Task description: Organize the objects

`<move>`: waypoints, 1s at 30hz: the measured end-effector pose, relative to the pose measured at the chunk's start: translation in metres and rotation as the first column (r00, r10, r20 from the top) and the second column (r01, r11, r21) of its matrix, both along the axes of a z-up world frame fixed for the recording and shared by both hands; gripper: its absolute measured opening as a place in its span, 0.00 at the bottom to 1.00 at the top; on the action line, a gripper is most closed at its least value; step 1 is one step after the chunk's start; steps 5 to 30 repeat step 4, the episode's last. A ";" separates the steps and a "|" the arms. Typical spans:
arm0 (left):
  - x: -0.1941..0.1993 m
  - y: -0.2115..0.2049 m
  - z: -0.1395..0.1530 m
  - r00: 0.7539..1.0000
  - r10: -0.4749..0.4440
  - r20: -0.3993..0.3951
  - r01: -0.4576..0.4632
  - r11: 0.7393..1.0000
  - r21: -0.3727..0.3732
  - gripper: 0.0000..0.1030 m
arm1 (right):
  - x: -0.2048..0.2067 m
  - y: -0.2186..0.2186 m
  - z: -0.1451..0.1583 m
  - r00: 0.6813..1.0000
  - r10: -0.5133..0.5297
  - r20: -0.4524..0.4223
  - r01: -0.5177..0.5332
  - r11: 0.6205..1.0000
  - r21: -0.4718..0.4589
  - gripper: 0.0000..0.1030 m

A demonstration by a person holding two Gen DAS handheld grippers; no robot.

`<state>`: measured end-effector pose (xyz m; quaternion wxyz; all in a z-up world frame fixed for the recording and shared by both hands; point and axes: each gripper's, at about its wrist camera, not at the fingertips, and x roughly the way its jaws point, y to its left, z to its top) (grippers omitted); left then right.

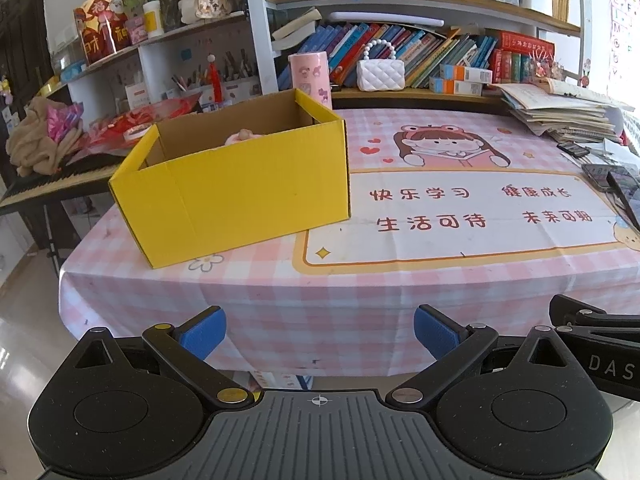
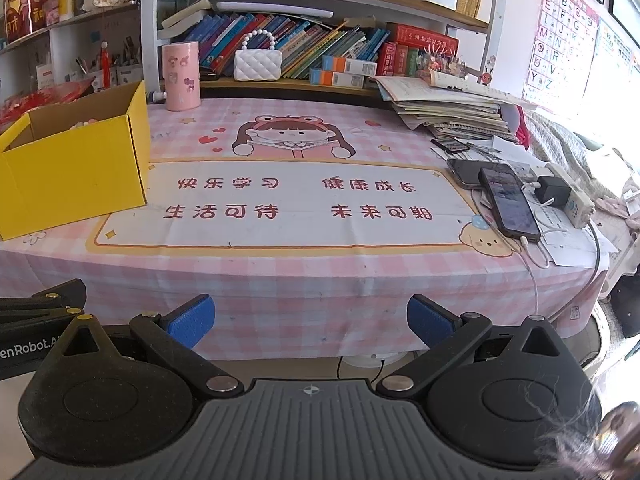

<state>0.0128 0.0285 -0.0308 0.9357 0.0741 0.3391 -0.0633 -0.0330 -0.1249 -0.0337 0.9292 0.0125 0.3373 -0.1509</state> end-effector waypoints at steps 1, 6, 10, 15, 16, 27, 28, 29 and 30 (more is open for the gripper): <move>0.001 -0.001 0.000 1.000 0.002 -0.003 -0.002 1.000 0.000 0.98 | 0.000 0.000 0.000 1.000 0.000 0.000 0.000 1.000 -0.001 1.00; 0.007 -0.004 -0.001 1.000 0.004 -0.008 -0.004 1.000 0.000 0.98 | 0.005 -0.004 -0.001 1.000 0.009 -0.009 -0.009 1.000 -0.002 1.00; 0.007 -0.004 -0.001 1.000 0.004 -0.008 -0.004 1.000 0.000 0.98 | 0.005 -0.004 -0.001 1.000 0.009 -0.009 -0.009 1.000 -0.002 1.00; 0.007 -0.004 -0.001 1.000 0.004 -0.008 -0.004 1.000 0.000 0.98 | 0.005 -0.004 -0.001 1.000 0.009 -0.009 -0.009 1.000 -0.002 1.00; 0.007 -0.004 -0.001 1.000 0.004 -0.008 -0.004 1.000 0.000 0.98 | 0.005 -0.004 -0.001 1.000 0.009 -0.009 -0.009 1.000 -0.002 1.00; 0.007 -0.004 -0.001 1.000 0.004 -0.008 -0.004 1.000 0.000 0.98 | 0.005 -0.004 -0.001 1.000 0.009 -0.009 -0.009 1.000 -0.002 1.00; 0.007 -0.004 -0.001 1.000 0.004 -0.008 -0.004 1.000 0.000 0.98 | 0.005 -0.004 -0.001 1.000 0.009 -0.009 -0.009 1.000 -0.002 1.00; 0.007 -0.004 -0.001 1.000 0.004 -0.008 -0.004 1.000 0.000 0.98 | 0.005 -0.004 -0.001 1.000 0.009 -0.009 -0.009 1.000 -0.002 1.00; 0.007 -0.004 -0.001 1.000 0.004 -0.008 -0.004 1.000 0.000 0.98 | 0.005 -0.004 -0.001 1.000 0.009 -0.009 -0.009 1.000 -0.002 1.00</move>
